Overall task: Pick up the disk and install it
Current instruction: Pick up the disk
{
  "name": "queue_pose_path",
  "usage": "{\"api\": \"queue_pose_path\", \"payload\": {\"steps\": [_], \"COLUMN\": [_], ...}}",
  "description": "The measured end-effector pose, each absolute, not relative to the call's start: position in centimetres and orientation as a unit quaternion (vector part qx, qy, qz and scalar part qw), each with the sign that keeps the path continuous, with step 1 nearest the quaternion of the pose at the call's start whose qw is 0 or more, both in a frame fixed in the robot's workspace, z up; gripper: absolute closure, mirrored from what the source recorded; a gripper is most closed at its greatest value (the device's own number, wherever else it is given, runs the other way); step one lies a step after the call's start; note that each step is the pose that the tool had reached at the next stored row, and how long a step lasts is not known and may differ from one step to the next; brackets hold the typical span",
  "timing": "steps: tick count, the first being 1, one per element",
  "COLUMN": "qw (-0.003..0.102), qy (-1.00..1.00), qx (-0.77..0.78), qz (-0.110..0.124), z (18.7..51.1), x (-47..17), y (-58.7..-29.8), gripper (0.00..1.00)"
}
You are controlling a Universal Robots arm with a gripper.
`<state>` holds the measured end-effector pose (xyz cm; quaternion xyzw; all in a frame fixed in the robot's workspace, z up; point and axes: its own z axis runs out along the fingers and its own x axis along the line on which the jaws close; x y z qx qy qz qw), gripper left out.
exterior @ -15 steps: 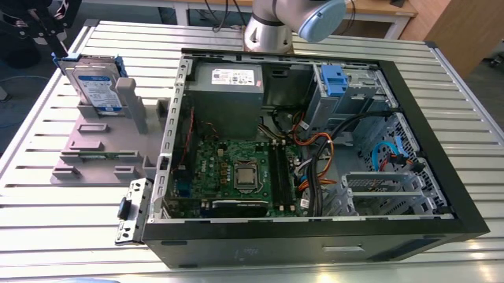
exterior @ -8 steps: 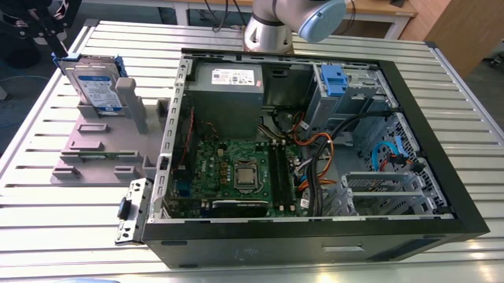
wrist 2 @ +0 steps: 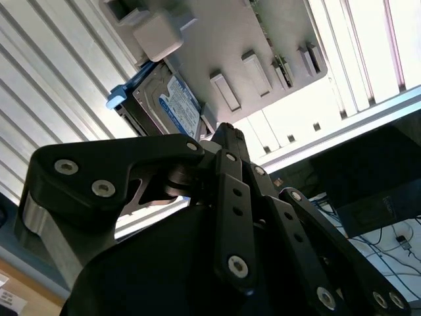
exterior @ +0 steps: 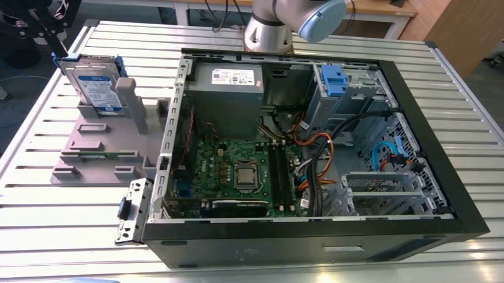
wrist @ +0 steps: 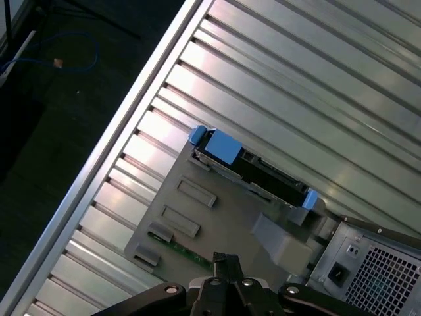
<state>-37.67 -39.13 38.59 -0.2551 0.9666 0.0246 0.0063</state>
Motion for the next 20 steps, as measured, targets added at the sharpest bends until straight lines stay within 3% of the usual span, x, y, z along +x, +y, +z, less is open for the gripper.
{"api": "queue_pose_path", "payload": {"steps": [20], "qw": [0.006], "qy": [0.964], "qx": [-0.266], "qz": [0.025], "z": [38.59], "x": [-37.67], "y": [-39.13], "gripper": [0.89]}}
